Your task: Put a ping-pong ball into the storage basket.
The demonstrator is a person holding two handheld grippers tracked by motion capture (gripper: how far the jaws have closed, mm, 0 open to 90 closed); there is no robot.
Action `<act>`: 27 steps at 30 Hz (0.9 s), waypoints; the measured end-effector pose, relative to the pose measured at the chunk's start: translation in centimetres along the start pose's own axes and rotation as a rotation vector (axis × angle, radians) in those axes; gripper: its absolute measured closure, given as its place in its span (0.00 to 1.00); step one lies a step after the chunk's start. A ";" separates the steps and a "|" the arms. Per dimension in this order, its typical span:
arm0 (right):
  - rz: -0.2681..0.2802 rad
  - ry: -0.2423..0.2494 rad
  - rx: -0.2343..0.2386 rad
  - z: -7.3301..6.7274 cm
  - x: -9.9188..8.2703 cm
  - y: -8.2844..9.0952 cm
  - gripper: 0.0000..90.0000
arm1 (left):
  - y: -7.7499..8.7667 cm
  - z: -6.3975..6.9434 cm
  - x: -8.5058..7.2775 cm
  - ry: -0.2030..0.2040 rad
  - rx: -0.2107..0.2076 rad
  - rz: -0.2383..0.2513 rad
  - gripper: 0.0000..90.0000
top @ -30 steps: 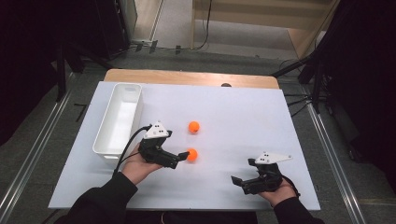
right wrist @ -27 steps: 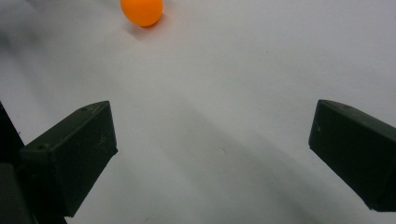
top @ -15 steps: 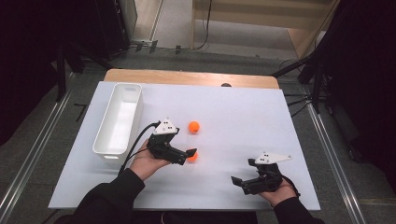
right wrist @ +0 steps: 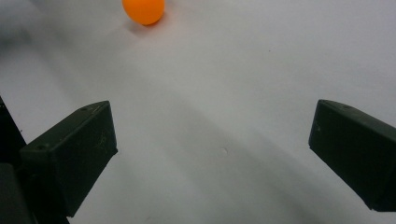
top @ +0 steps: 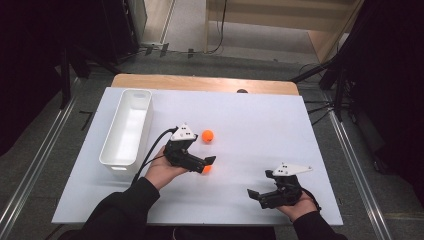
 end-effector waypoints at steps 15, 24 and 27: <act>-0.002 -0.003 -0.001 0.0 -0.2 0.2 0.00 | -0.9 0.3 0.1 -0.015 -0.008 0.012 0.01; 0.001 0.004 -0.002 0.1 -0.1 0.1 0.00 | -1.3 0.4 -0.5 -0.030 -0.003 -0.002 0.01; 0.000 0.007 -0.001 0.1 -0.2 0.1 0.00 | -1.5 0.5 -0.9 -0.015 -0.008 -0.004 0.01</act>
Point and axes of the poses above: each handheld gripper's, and its own axes: y roughly backward along the jaws, x roughly out of its top, z roughly to its right, the point moved 8 cm from there along -y, roughly forward along the jaws, and after that the axes turned 15 degrees about -y, right-handed, at the moved point
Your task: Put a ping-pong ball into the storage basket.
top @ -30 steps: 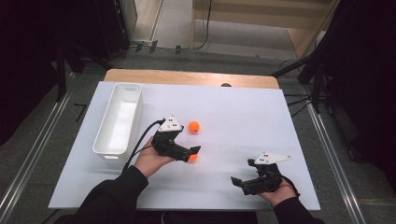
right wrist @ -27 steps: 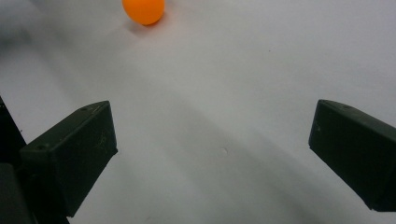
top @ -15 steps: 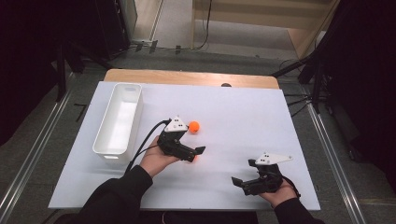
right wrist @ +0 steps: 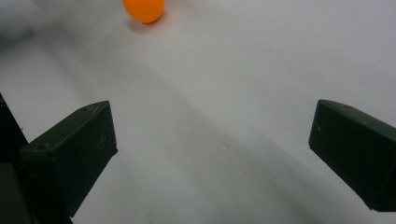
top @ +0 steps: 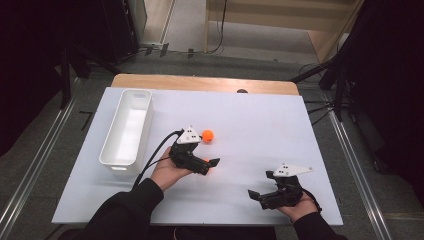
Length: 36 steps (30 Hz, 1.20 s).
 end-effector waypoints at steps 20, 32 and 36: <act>-0.005 0.001 0.002 0.0 0.0 0.0 0.00 | -0.9 0.9 -2.4 0.006 -0.025 -0.033 0.01; -0.005 0.003 0.000 -0.1 -0.1 -0.1 0.00 | -1.1 1.2 -3.7 0.011 -0.022 -0.063 0.01; -0.006 0.002 0.001 -0.1 -0.1 -0.1 0.00 | -1.4 1.2 -4.1 0.015 -0.027 -0.079 0.01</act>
Point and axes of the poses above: each handheld gripper's, and its own axes: y roughly backward along the jaws, x roughly out of its top, z roughly to its right, the point moved 8 cm from there along -y, roughly forward along the jaws, and after that the axes turned 15 degrees about -y, right-handed, at the moved point
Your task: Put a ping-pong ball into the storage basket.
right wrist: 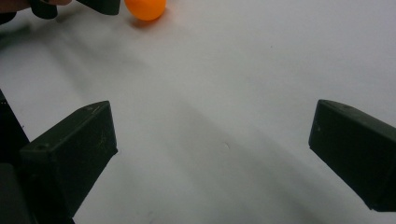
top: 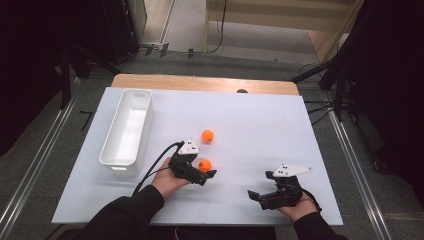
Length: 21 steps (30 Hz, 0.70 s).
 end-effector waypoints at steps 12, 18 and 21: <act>-0.001 0.002 0.001 0.0 0.0 0.0 0.00 | -0.9 0.1 -1.1 -0.050 0.029 -0.075 0.01; -0.002 0.003 0.001 0.0 0.0 0.0 0.00 | -1.1 0.1 -1.2 -0.061 0.049 -0.099 0.01; -0.002 0.003 0.001 0.0 0.0 0.0 0.00 | -1.3 0.1 -1.3 -0.064 0.065 -0.113 0.01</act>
Point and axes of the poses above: each handheld gripper's, and its own axes: y roughly backward along the jaws, x roughly out of its top, z roughly to its right, the point moved 8 cm from there along -y, roughly forward along the jaws, and after that the axes turned 15 degrees about -y, right-handed, at the moved point
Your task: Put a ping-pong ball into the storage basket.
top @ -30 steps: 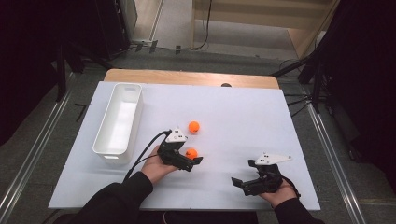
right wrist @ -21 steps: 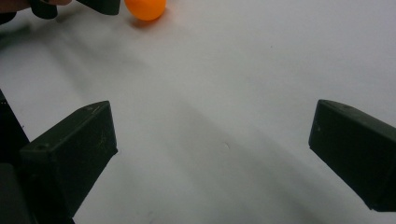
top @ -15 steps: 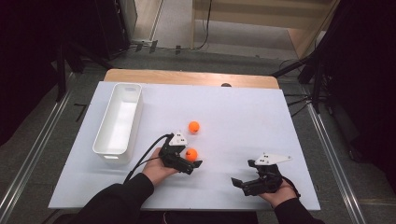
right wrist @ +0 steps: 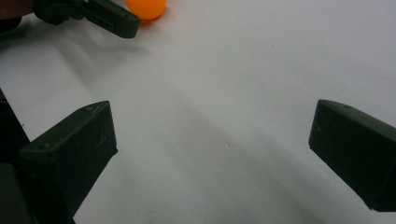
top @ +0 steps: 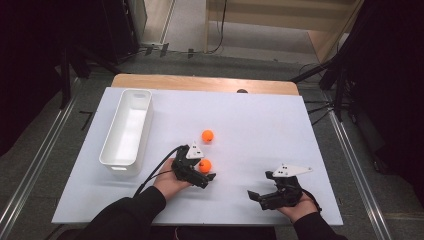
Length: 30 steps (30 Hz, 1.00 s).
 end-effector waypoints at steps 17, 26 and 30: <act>-0.002 0.002 -0.003 0.0 -0.1 0.0 0.00 | -0.3 0.3 -0.3 -0.049 0.039 -0.069 0.06; -0.003 0.002 -0.003 0.0 -0.1 0.0 0.00 | 0.2 0.5 -0.2 -0.053 0.036 -0.046 0.21; -0.002 0.001 -0.002 -0.1 -0.1 0.0 0.00 | 0.4 0.5 -0.2 -0.051 0.034 -0.047 0.31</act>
Point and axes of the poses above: each handheld gripper's, and its own axes: y roughly backward along the jaws, x roughly out of its top, z roughly to its right, the point moved 8 cm from there along -y, roughly forward along the jaws, and after that the axes turned 15 degrees about -y, right-handed, at the moved point
